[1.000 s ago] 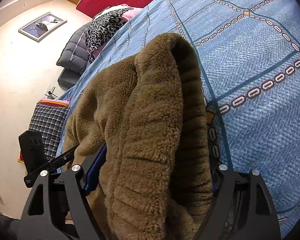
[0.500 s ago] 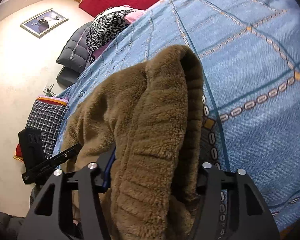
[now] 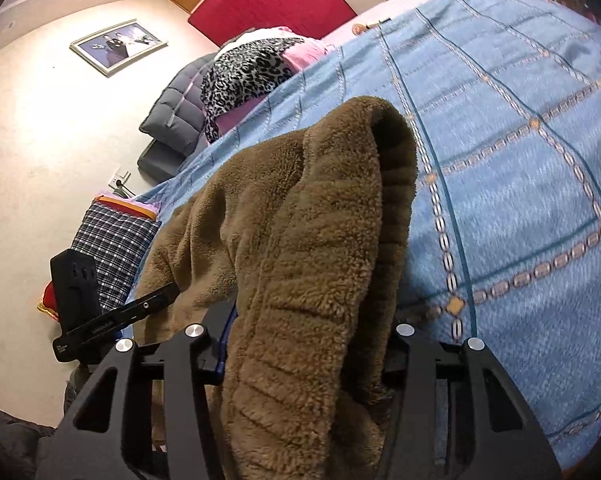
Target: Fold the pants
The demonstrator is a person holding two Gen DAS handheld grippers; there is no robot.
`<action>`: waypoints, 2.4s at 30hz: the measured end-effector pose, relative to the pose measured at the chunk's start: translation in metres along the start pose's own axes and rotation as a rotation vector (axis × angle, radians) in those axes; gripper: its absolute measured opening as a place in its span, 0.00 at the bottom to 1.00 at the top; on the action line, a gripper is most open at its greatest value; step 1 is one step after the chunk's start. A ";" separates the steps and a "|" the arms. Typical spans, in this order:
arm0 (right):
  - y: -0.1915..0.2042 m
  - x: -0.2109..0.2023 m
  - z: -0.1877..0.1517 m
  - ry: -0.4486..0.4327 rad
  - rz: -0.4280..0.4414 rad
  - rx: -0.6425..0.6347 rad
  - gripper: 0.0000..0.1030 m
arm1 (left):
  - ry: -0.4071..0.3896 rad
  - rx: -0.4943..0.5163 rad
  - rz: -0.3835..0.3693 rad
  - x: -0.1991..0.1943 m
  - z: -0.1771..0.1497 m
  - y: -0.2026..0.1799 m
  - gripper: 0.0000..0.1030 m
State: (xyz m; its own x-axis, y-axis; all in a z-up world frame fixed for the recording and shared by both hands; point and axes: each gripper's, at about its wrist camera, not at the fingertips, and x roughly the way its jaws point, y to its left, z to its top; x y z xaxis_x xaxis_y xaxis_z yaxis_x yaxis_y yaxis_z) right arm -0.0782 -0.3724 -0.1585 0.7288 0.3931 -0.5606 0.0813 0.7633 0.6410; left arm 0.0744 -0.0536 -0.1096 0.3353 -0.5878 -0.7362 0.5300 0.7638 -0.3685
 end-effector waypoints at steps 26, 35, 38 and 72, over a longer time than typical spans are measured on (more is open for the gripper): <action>-0.057 0.075 0.207 -0.124 -0.066 -0.027 0.49 | -0.080 -0.012 -0.034 0.120 0.202 -0.013 0.59; -0.093 0.128 0.255 -0.103 -0.106 -0.022 0.49 | -0.062 -0.062 -0.041 0.186 0.245 0.009 0.59; -0.104 0.142 0.262 -0.096 -0.117 -0.020 0.49 | -0.056 -0.070 -0.037 0.203 0.252 0.016 0.59; -0.049 0.132 0.202 -0.165 -0.420 -0.315 0.62 | -0.088 0.055 0.146 0.191 0.194 -0.005 0.76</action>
State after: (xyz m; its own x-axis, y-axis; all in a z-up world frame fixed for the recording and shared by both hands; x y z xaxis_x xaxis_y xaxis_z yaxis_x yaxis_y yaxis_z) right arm 0.1517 -0.4612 -0.1579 0.7769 -0.0445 -0.6281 0.1990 0.9637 0.1778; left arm 0.2868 -0.2212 -0.1381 0.4775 -0.4942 -0.7265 0.5115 0.8286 -0.2275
